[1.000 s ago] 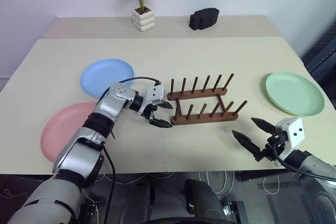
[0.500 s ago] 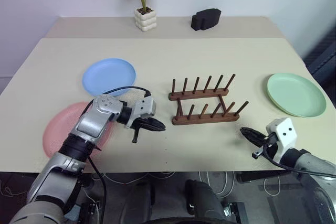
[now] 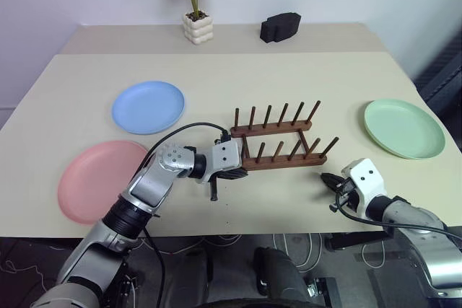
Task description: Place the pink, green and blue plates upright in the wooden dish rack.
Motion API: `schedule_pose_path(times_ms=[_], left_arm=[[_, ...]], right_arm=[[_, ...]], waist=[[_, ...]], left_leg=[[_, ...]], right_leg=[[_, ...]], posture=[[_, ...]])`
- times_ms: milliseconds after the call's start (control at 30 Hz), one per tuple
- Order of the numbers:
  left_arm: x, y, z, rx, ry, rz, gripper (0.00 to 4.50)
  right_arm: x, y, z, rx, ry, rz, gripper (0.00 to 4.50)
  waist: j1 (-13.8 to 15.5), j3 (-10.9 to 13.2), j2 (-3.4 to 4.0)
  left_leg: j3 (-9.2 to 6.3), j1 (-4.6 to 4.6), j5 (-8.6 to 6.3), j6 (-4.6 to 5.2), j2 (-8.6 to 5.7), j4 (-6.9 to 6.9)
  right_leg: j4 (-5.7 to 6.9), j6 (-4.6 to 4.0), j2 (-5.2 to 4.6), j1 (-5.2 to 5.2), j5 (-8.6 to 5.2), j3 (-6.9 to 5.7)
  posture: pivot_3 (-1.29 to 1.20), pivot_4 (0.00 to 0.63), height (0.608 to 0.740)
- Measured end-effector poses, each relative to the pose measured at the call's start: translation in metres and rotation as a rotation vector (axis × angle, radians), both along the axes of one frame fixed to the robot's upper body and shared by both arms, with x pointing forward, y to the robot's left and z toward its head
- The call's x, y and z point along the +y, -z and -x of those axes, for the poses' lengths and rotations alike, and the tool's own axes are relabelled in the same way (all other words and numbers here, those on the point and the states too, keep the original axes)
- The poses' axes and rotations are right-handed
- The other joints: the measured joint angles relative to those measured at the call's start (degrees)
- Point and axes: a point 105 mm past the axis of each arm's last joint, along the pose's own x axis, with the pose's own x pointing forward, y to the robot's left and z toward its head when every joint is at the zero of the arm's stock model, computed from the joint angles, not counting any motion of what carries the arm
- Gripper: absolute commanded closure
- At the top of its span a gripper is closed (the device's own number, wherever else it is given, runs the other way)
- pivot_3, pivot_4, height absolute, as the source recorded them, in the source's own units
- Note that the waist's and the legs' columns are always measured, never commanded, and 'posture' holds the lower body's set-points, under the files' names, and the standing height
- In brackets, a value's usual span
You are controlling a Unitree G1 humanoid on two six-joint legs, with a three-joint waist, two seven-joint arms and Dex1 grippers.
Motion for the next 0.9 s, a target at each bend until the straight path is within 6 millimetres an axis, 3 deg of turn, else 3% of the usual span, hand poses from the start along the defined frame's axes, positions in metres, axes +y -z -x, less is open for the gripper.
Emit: schedule_pose_path(times_ms=[567,900], left_arm=[[0.014,-0.001,-0.053,-0.094,-0.265,0.021,4.44],[0.014,-0.002,-0.057,-0.08,-0.288,0.055,4.44]], right_arm=[[-0.005,-0.004,-0.049,-0.092,0.078,0.046,4.5],[0.001,-0.005,-0.059,-0.119,0.077,0.041,4.5]], waist=[[-0.07,0.0,0.0],[-0.19,0.0,0.0]], left_leg=[[0.0,0.03,0.0,0.0,-0.02,0.06],[0.0,0.03,0.0,0.0,-0.02,0.05]], right_leg=[[0.1,-0.01,0.01,0.01,0.03,0.01],[0.12,0.01,0.01,0.01,0.03,0.01]], posture=[[0.0,0.15,0.74],[0.0,0.15,0.74]])
